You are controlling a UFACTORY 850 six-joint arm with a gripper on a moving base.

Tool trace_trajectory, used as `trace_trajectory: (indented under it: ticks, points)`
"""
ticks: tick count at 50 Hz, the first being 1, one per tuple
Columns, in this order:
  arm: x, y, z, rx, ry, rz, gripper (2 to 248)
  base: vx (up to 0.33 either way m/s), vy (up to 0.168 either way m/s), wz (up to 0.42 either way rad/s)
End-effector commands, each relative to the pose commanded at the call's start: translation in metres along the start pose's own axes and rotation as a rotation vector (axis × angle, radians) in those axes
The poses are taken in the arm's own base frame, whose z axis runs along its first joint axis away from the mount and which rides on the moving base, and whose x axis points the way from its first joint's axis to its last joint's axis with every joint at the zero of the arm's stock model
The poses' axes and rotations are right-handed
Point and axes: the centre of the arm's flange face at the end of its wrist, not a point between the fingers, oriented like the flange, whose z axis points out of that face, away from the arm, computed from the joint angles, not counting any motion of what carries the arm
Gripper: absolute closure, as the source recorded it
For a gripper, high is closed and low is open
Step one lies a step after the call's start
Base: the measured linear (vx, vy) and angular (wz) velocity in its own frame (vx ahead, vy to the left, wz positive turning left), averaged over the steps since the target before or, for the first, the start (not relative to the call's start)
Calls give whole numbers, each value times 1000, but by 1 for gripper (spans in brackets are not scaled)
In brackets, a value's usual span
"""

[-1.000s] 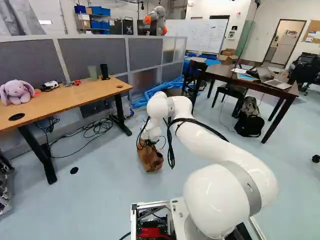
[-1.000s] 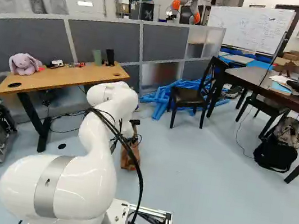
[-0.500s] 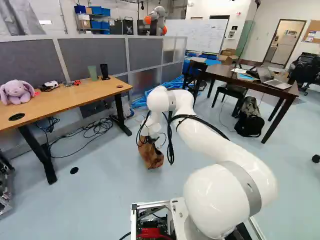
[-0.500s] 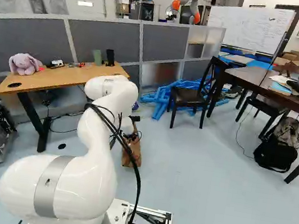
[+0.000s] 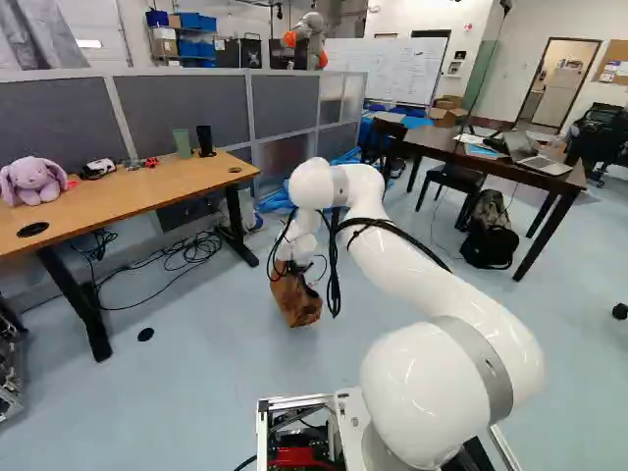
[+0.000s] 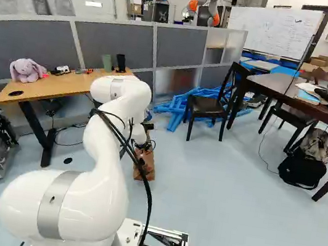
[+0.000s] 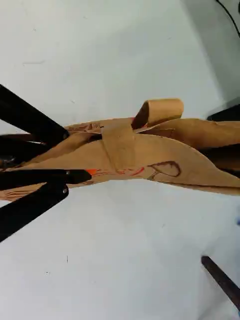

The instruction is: Pick up the bag on the ground and place it on the table

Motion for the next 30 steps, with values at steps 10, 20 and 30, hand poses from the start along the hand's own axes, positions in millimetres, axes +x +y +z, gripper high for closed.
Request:
trace_trajectory:
  ticks: [10, 20, 30]
  points:
    - [6, 1, -14, 0, 5, 0, 229, 0, 0, 0]
    - [11, 2, -28, -1, 11, 0, 229, 0, 0, 0]
    - [16, 3, -41, -2, 17, 1, 229, 0, 0, 0]
